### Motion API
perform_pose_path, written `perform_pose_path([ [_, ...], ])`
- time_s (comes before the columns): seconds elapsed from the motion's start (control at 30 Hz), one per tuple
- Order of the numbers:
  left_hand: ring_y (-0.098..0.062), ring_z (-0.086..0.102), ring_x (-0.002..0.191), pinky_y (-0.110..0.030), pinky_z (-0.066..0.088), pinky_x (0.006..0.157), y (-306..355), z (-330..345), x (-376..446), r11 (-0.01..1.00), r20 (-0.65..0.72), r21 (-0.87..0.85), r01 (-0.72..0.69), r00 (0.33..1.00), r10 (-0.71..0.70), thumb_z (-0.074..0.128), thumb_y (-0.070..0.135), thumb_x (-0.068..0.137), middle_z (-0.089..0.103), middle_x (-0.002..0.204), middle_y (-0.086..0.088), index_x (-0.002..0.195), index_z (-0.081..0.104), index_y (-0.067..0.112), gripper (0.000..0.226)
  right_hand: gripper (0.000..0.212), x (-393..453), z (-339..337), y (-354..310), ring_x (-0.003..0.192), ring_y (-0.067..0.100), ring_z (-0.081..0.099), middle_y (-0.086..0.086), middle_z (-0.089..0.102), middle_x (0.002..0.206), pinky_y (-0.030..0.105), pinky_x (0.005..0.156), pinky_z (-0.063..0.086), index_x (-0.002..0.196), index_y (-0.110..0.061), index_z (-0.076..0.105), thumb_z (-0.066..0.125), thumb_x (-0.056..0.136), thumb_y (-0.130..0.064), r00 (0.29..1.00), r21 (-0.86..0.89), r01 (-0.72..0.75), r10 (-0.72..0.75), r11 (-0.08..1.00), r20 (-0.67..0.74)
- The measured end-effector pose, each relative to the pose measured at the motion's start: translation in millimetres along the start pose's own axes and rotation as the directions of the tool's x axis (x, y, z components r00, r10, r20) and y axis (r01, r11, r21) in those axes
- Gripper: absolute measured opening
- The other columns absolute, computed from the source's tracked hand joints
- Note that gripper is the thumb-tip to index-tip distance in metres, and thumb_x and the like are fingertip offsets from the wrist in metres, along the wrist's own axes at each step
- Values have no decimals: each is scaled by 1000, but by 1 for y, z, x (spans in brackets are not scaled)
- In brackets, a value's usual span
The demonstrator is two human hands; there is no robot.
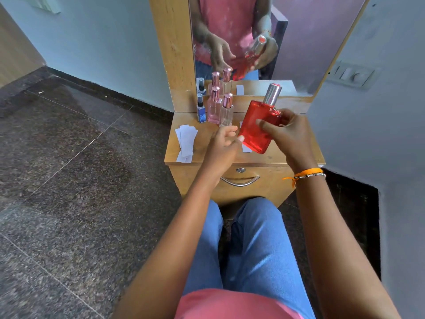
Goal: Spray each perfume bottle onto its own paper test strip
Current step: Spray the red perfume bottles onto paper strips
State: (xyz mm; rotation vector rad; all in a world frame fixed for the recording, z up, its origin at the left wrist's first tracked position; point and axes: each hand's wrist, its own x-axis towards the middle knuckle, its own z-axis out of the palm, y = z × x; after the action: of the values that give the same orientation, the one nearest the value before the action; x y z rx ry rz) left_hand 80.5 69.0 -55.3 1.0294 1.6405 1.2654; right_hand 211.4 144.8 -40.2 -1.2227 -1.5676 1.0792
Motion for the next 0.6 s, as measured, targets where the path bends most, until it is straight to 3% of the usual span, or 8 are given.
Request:
perform_pose_path([
  [0.1, 6, 48, 88, -10, 37, 72, -4, -8, 3, 1000, -90, -5, -14, 996, 13, 50, 18, 93, 53, 106, 8, 122, 54, 18, 29, 25, 15, 14, -4, 81, 20, 63, 5, 68, 86, 40, 76, 54, 89, -12, 64, 74, 69, -22, 987, -154, 57, -79, 986, -140],
  [0.37, 6, 51, 93, -8, 37, 76, -12, -13, 11, 999, -153, -37, -16, 988, 10, 49, 14, 93, 58, 105, 11, 110, 62, 18, 21, 28, 40, 52, 4, 67, 14, 54, -15, 54, 68, 27, 59, 40, 81, -16, 48, 73, 70, -22, 952, -190, 36, -92, 981, -294],
  [0.6, 6, 51, 93, -10, 39, 78, -15, -17, 15, 997, -173, -77, -2, 985, -12, 50, 14, 93, 58, 99, 17, 107, 63, 20, 20, 33, 44, 69, 20, 69, 15, 59, 0, 66, 90, 31, 57, 45, 90, -16, 50, 72, 74, -35, 931, -323, 24, -138, 946, -337],
])
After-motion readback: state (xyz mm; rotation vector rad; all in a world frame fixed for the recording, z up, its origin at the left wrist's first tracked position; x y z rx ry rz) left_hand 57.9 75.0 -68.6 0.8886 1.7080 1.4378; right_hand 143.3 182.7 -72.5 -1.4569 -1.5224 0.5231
